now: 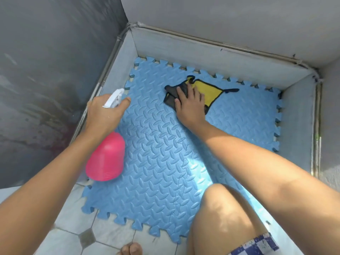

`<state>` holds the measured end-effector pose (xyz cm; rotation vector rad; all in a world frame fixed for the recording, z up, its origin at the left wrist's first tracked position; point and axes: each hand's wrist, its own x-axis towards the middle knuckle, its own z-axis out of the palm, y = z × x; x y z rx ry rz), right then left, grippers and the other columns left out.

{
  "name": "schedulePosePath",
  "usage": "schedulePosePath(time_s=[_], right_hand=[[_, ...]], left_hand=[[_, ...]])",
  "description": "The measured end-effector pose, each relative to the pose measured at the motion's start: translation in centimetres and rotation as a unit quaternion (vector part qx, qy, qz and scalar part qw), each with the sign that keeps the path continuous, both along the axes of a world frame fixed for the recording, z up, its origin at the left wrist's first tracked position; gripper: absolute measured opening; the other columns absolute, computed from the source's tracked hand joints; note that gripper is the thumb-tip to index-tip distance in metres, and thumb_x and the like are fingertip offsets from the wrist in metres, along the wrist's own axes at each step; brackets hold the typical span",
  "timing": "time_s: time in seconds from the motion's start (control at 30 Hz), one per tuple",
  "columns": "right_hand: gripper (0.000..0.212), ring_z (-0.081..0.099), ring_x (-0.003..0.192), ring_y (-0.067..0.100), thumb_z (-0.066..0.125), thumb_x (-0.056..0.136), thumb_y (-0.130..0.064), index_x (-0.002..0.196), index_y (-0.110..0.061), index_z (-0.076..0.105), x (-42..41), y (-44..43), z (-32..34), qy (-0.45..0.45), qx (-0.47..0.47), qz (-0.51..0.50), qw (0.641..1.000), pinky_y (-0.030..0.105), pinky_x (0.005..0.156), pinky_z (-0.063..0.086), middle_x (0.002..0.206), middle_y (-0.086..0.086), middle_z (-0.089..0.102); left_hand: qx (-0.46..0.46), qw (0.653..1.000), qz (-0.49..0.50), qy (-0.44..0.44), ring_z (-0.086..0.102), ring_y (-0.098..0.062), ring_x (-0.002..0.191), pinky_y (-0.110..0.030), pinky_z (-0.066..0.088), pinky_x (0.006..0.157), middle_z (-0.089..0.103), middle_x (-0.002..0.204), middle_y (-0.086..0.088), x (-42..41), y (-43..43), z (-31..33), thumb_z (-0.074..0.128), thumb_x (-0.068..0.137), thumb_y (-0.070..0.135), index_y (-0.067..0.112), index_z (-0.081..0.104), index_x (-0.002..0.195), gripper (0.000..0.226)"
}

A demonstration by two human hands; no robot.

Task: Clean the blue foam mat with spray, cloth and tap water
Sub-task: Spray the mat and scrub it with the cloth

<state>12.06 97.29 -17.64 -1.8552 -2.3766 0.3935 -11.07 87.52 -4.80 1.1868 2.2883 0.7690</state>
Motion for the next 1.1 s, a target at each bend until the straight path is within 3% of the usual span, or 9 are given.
schedulePosePath(time_s=[0.07, 0.17, 0.23, 0.43, 0.53, 0.63, 0.8, 0.93, 1.1], right_hand=[[0.052, 0.019, 0.154, 0.036, 0.028, 0.107, -0.048, 0.156, -0.033, 0.033, -2.1, -5.2, -0.2, 0.015, -0.004, 0.161, 0.987, 0.059, 0.123, 0.014, 0.167, 0.01, 0.024], [0.048, 0.027, 0.152, 0.032, 0.037, 0.106, -0.046, 0.152, -0.035, 0.043, -0.1, -11.1, -0.4, 0.027, -0.023, 0.42, 0.907, 0.054, 0.124, 0.018, 0.161, 0.006, 0.037], [0.047, 0.032, 0.15, 0.03, 0.042, 0.105, -0.045, 0.15, -0.032, 0.048, 3.6, -11.2, -0.8, 0.027, -0.017, 0.489, 0.872, 0.05, 0.123, 0.022, 0.158, 0.006, 0.043], [0.057, 0.043, 0.139, 0.038, 0.039, 0.103, -0.057, 0.15, -0.025, 0.047, 18.6, -2.4, -0.7, -0.008, 0.003, 0.125, 0.992, 0.051, 0.118, 0.03, 0.152, 0.014, 0.048], [0.07, 0.035, 0.143, 0.04, 0.03, 0.099, -0.062, 0.152, -0.018, 0.043, 24.0, 0.0, -0.6, -0.007, -0.019, -0.139, 0.99, 0.053, 0.12, 0.025, 0.157, 0.017, 0.04], [0.068, 0.024, 0.148, 0.042, 0.031, 0.099, -0.051, 0.158, -0.016, 0.033, 22.6, 0.4, -0.6, -0.022, -0.046, -0.258, 0.965, 0.055, 0.123, 0.016, 0.163, 0.02, 0.027], [0.063, 0.008, 0.155, 0.038, 0.035, 0.101, -0.051, 0.159, -0.026, 0.028, 12.5, 2.0, 0.4, 0.018, -0.076, -0.188, 0.979, 0.057, 0.123, 0.004, 0.169, 0.013, 0.014], [0.063, 0.002, 0.155, 0.038, 0.031, 0.102, -0.055, 0.16, -0.032, 0.022, 1.7, 0.6, 0.4, -0.005, -0.096, -0.026, 0.995, 0.061, 0.121, 0.003, 0.17, 0.011, 0.007], [0.06, 0.007, 0.154, 0.04, 0.035, 0.103, -0.052, 0.16, -0.035, 0.024, -7.9, -8.2, 0.1, -0.027, -0.083, 0.158, 0.984, 0.064, 0.12, 0.009, 0.169, 0.014, 0.013]], left_hand=[[0.015, 1.0, -0.011, -0.003, 0.067, -0.039, 0.073, -0.047, 0.055, 0.073, 0.067, 0.072, -0.024, 0.0, -0.2, 0.1, 0.066, 0.082, 0.05, 0.0, 0.062, 0.071, 0.052], [0.02, 0.999, -0.03, -0.001, 0.052, -0.036, 0.062, -0.038, 0.042, 0.058, 0.055, 0.061, -0.018, 0.8, 0.0, 0.2, 0.069, 0.085, 0.043, 0.008, 0.049, 0.063, 0.046], [0.019, 0.999, -0.041, 0.009, 0.043, -0.025, 0.057, -0.027, 0.036, 0.053, 0.047, 0.057, -0.005, 1.5, 0.1, 0.4, 0.07, 0.087, 0.04, 0.014, 0.044, 0.062, 0.045], [0.04, 0.997, -0.063, 0.018, 0.049, -0.012, 0.056, -0.009, 0.033, 0.053, 0.052, 0.061, 0.005, 2.1, -0.7, 0.7, 0.072, 0.09, 0.036, 0.018, 0.053, 0.068, 0.034], [0.045, 0.996, -0.08, 0.019, 0.054, -0.019, 0.063, -0.005, 0.034, 0.056, 0.061, 0.07, 0.002, 2.1, -1.5, 0.9, 0.073, 0.088, 0.033, 0.016, 0.066, 0.085, 0.019], [0.033, 0.995, -0.093, 0.017, 0.048, -0.015, 0.058, -0.013, 0.035, 0.055, 0.054, 0.067, 0.001, 2.0, -2.7, 1.4, 0.075, 0.087, 0.027, 0.016, 0.066, 0.1, 0.02], [0.019, 0.992, -0.118, 0.035, 0.047, -0.014, 0.064, -0.023, 0.042, 0.06, 0.057, 0.076, -0.001, 0.8, -5.5, 3.0, 0.071, 0.09, 0.02, 0.017, 0.063, 0.111, 0.023], [-0.007, 0.995, -0.094, -0.019, 0.063, -0.017, 0.084, -0.004, 0.04, 0.073, 0.067, 0.105, 0.003, -0.6, -9.3, 4.0, 0.075, 0.088, 0.025, 0.021, 0.052, 0.134, 0.052], [0.008, 0.996, -0.059, -0.059, 0.071, -0.011, 0.098, -0.034, 0.055, 0.094, 0.067, 0.108, 0.021, -3.6, -16.4, 5.1, 0.076, 0.086, 0.026, 0.032, 0.048, 0.138, 0.059]])
